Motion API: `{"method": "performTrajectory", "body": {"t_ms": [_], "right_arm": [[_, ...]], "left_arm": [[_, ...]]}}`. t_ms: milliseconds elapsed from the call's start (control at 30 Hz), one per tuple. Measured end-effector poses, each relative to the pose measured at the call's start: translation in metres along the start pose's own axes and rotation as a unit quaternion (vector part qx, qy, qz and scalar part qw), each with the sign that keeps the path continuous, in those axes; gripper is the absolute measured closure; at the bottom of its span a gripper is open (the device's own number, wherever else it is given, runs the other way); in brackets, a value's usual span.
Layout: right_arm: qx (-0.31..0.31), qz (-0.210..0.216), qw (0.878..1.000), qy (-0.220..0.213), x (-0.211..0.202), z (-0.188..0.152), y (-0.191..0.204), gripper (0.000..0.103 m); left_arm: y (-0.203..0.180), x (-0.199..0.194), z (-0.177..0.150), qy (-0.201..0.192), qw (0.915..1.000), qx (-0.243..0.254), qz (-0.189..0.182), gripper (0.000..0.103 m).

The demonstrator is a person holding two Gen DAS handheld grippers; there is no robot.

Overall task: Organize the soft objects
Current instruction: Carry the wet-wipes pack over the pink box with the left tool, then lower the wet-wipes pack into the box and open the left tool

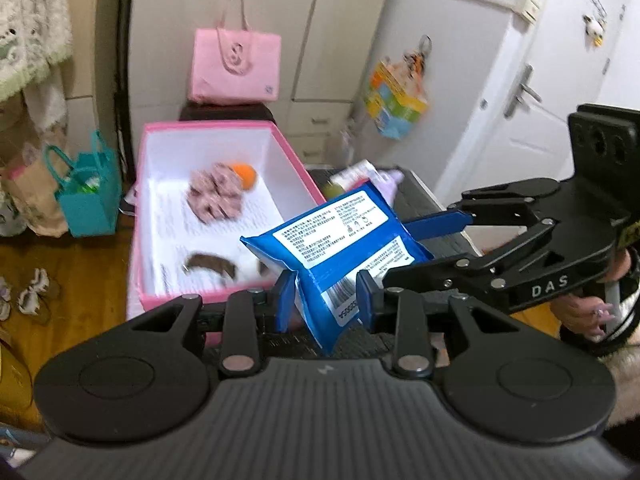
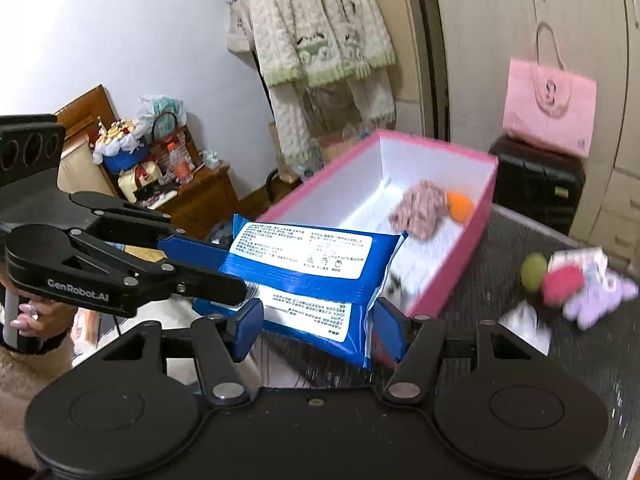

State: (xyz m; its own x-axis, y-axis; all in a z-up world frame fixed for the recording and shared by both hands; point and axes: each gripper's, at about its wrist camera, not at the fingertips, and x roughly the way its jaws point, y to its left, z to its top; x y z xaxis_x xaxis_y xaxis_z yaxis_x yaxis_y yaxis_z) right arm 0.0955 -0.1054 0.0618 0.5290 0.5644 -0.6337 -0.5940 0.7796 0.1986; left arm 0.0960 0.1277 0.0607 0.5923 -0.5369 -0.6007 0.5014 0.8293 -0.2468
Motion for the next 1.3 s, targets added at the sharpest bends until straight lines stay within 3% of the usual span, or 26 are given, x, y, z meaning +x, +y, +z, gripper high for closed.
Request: {"method": "performTrajectory", "body": {"t_ms": [300, 467, 600, 833, 933, 1000, 1133, 1300], "right_arm": [[0.018, -0.013, 0.999, -0.034, 0.038, 0.038, -0.031, 0.04], [0.028, -0.018, 0.999, -0.019, 0.067, 0.047, -0.049, 0.053], [0.036, -0.034, 0.999, -0.004, 0.089, 0.053, -0.061, 0.055], [0.044, -0.056, 0.997, 0.029, 0.113, 0.053, -0.07, 0.055], [0.019, -0.088, 0.996, 0.03, 0.119, 0.051, -0.066, 0.054], [0.003, -0.112, 0.993, 0.03, 0.121, 0.049, -0.064, 0.054], [0.011, -0.102, 0.994, 0.024, 0.108, 0.048, -0.066, 0.053], [0.013, -0.086, 0.996, 0.01, 0.082, 0.051, -0.063, 0.053]], "left_arm": [[0.062, 0.043, 0.039, -0.013, 0.9974, -0.069, -0.014, 0.072], [0.078, 0.078, 0.049, -0.003, 0.9979, -0.062, 0.019, 0.072], [0.086, 0.107, 0.051, 0.017, 0.9972, -0.063, 0.038, 0.072], [0.081, 0.133, 0.051, 0.025, 0.9963, -0.003, 0.082, 0.071], [0.068, 0.14, 0.049, 0.022, 0.9884, 0.062, 0.137, 0.07], [0.067, 0.138, 0.049, 0.021, 0.9853, 0.072, 0.154, 0.069], [0.068, 0.12, 0.05, 0.014, 0.9869, 0.068, 0.146, 0.062], [0.063, 0.094, 0.054, 0.026, 0.9935, 0.057, 0.095, 0.062]]}}
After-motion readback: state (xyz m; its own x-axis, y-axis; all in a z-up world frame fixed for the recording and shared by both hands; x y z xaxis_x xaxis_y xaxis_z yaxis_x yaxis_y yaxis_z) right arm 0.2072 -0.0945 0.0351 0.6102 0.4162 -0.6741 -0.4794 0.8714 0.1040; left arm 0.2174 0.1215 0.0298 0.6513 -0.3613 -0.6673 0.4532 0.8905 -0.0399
